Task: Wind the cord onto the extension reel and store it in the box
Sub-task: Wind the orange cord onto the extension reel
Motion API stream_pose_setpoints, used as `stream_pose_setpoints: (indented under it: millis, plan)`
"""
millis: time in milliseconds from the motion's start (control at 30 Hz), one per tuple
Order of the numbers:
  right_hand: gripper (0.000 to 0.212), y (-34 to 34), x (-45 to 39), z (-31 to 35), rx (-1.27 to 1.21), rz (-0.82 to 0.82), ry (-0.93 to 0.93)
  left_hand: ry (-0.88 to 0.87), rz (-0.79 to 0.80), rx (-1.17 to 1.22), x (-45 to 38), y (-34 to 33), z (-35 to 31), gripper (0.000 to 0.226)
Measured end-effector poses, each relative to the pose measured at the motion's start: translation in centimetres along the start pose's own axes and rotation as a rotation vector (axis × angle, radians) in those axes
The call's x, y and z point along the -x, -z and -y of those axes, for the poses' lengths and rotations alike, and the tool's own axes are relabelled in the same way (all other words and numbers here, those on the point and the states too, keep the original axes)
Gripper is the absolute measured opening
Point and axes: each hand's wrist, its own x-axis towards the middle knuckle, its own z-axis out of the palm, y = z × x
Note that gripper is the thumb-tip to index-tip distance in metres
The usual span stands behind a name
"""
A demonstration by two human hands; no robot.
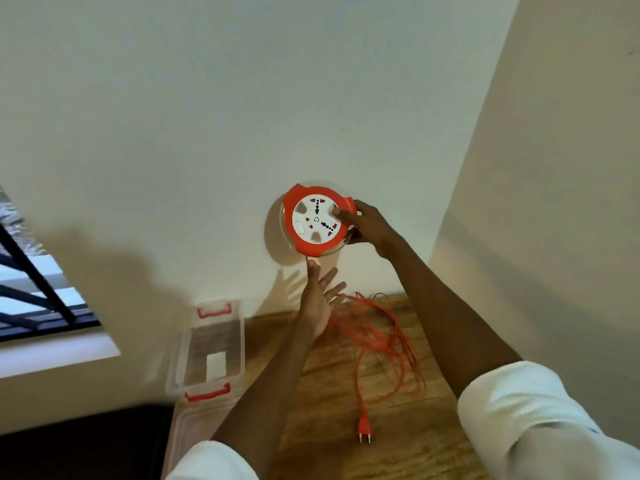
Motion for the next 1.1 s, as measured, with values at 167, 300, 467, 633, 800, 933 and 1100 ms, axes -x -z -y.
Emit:
stream_pose_setpoints:
  millis: [167, 300, 467, 633, 800, 933, 1100]
  plan:
    - [0.051, 1.4, 0.6, -0.2, -0.247, -0.048, -0.012, -0.240, -0.050, 0.081, -1.5, -2.9, -5.2, 0.038]
    - [0.042, 2.5, 1.4, -1.6, -0.410, -0.080, -0.039, -0.321, -0.004, -0.003, -2.3, -4.6, -7.8, 0.046]
    - [0.050, 3.4, 2.2, -3.0, -0.345, -0.081, -0.074, -0.366, 0.042, -0.031, -3.1, -5.9, -9.2, 0.048]
    - [0.066, 3.9, 2.4, -3.4, -0.184, -0.112, -0.078, -0.385, -0.006, -0.138, -3.8, -6.3, -9.5, 0.049]
    - [0.062, 5.0, 2.4, -4.3, 0.652, -0.468, 0.402, -0.422, -0.104, -0.265, -4.3, -5.9, -9.7, 0.048]
    - [0.052, 5.5, 1.6, -4.1, 1.233, -0.279, 0.665, -0.393, -0.145, -0.406, -5.0, -5.8, -9.9, 0.050]
    - [0.057, 5.2, 0.8, -3.6, 1.443, -0.113, 0.601, -0.320, -0.223, -0.484, -5.4, -5.1, -8.7, 0.040]
